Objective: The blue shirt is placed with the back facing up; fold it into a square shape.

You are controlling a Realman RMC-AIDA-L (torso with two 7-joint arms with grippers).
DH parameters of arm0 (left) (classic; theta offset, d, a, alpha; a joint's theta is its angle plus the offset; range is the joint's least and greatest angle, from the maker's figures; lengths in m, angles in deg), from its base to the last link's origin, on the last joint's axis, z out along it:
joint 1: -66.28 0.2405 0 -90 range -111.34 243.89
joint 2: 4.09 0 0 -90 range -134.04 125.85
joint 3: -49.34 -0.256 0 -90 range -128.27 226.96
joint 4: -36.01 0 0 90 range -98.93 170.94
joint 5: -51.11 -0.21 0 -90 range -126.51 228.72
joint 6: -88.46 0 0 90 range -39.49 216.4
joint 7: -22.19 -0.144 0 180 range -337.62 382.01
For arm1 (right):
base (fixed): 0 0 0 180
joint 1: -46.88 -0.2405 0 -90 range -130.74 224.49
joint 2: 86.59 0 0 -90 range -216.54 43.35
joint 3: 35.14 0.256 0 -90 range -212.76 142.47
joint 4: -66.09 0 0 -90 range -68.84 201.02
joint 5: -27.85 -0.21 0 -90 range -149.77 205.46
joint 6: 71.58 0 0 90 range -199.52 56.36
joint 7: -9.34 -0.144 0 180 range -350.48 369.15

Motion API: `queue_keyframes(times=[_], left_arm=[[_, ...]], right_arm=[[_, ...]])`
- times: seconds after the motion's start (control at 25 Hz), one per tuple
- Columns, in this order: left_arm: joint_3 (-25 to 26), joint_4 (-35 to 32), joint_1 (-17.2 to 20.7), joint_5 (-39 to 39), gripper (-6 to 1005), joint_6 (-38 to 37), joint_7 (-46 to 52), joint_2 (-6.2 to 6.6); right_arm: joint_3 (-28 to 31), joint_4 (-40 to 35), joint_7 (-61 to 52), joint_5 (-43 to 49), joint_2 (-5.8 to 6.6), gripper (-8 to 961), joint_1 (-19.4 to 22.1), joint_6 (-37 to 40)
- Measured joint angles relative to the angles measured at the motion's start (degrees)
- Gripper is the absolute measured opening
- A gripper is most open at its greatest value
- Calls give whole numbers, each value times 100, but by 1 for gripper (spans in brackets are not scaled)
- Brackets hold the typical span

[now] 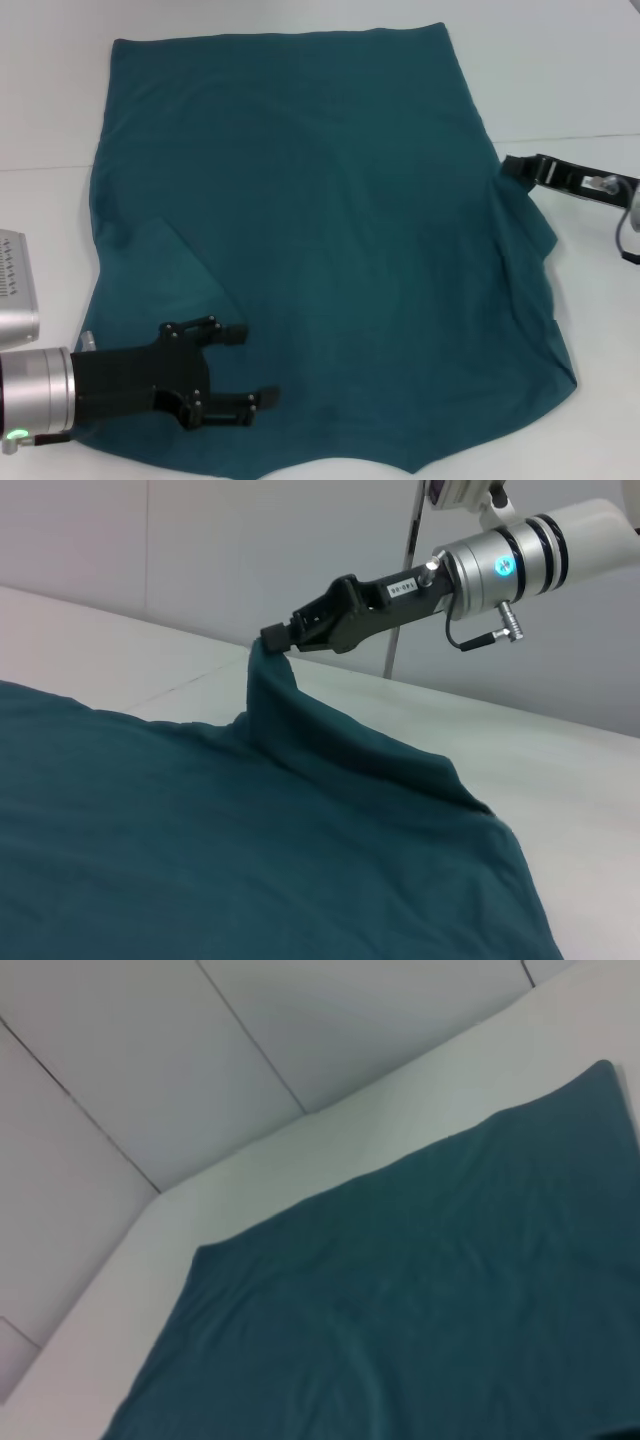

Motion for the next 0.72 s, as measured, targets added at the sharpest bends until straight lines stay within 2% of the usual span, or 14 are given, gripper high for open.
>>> queue_keyframes(times=[0.2,0.48,0.72], left_arm=[[-4,0,-2,-16,902,57,0,0],[22,0,28,-18,902,58,-4,0],[13,-4,35,-33,902,44,0,3]], right_arm=[[0,321,29,-152,-35,0,-166,-292],[-59,801,594,-329,-111,114,-429,-450],[-108,1070,954,-722,-106,249,-495,-462]])
